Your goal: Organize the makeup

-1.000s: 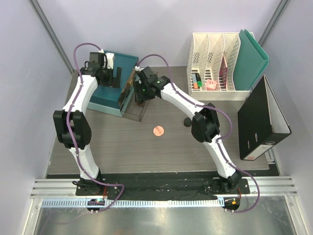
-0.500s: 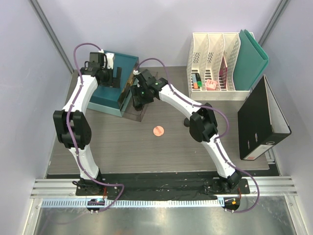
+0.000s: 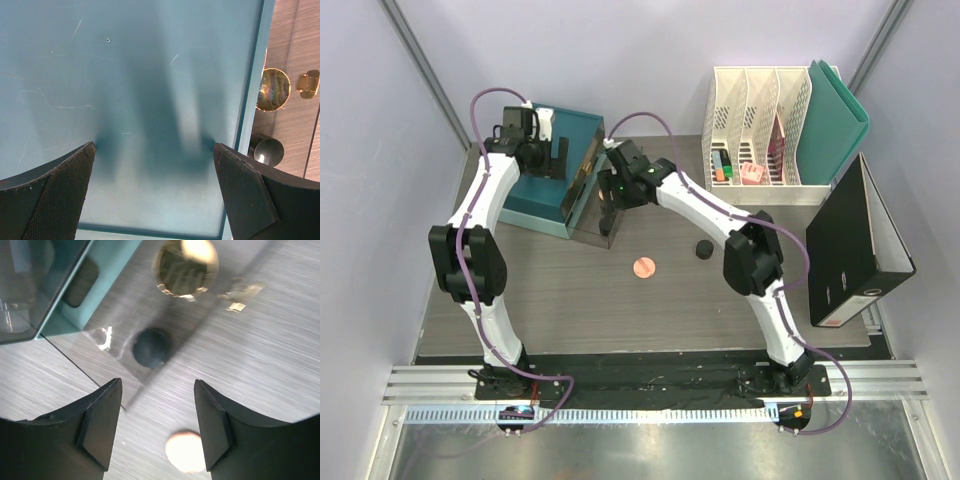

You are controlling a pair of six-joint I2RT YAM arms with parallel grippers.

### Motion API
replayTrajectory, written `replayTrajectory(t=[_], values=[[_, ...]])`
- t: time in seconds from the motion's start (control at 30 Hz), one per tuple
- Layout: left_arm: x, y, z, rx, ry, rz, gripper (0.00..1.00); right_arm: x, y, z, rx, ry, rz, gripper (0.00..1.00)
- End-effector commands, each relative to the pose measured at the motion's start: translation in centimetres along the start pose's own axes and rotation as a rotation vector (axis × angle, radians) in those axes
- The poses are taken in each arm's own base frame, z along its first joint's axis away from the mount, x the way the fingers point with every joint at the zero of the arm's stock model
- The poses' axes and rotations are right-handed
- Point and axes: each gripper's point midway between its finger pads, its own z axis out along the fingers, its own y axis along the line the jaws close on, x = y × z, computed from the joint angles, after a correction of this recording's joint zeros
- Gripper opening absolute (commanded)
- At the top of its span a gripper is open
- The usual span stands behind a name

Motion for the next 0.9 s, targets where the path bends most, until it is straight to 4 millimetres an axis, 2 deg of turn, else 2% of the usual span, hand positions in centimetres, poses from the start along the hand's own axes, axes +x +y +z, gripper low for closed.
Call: replayTrajectory(t=[0.0, 0.03, 0.07, 0.1, 0.13, 0.17, 0.23, 0.27, 0.3, 0.47, 0.57, 0.87], values=[[8.2, -0.9, 2.4, 0.049, 0.291, -0.031, 1.00, -4.3, -4.7, -7.4, 0.125, -0.168, 0.059, 0.65], [8.3, -0.9, 2.3, 0.047, 0.291, -0.032, 1.00, -3.8, -5.9, -7.6, 0.147, -0.158, 0.073, 0.65], [8.3, -1.0, 2.3, 0.050, 0.292, -0.031, 1.00, -2.2, -8.5, -7.4, 0.194, -0.118, 0.099, 0.65], [8.2, -1.0, 2.3, 0.050, 0.291, -0.031, 1.00, -1.9, -9.5, -8.3, 0.205, -0.121, 0.115, 0.65], [8.2, -1.0, 2.3, 0.051, 0.289, -0.033, 1.00, -1.1, -10.4, -8.5, 0.214, -0.103, 0.124, 0.65], [8.3, -1.1, 2.3, 0.053, 0.293, -0.033, 1.00, 0.9, -12.8, -8.1, 0.250, -0.054, 0.153, 0.65], [8.4, -1.0, 2.3, 0.053, 0.293, -0.035, 1.00, 2.2, -14.2, -8.6, 0.261, -0.030, 0.177, 0.65], [8.5, -1.0, 2.3, 0.053, 0.296, -0.037, 1.00, 4.0, -15.0, -8.2, 0.277, 0.012, 0.184, 0.65], [8.6, -1.0, 2.3, 0.054, 0.298, -0.035, 1.00, 4.8, -15.8, -8.3, 0.291, 0.031, 0.193, 0.65], [8.9, -1.0, 2.5, 0.048, 0.305, -0.035, 1.00, 10.1, -17.1, -7.0, 0.337, 0.172, 0.226, 0.66], [8.9, -0.9, 2.4, 0.047, 0.308, -0.033, 1.00, 12.0, -17.4, -6.4, 0.354, 0.221, 0.246, 0.65], [8.9, -1.0, 2.4, 0.048, 0.309, -0.031, 1.00, 14.3, -18.6, -5.6, 0.407, 0.285, 0.228, 0.65]])
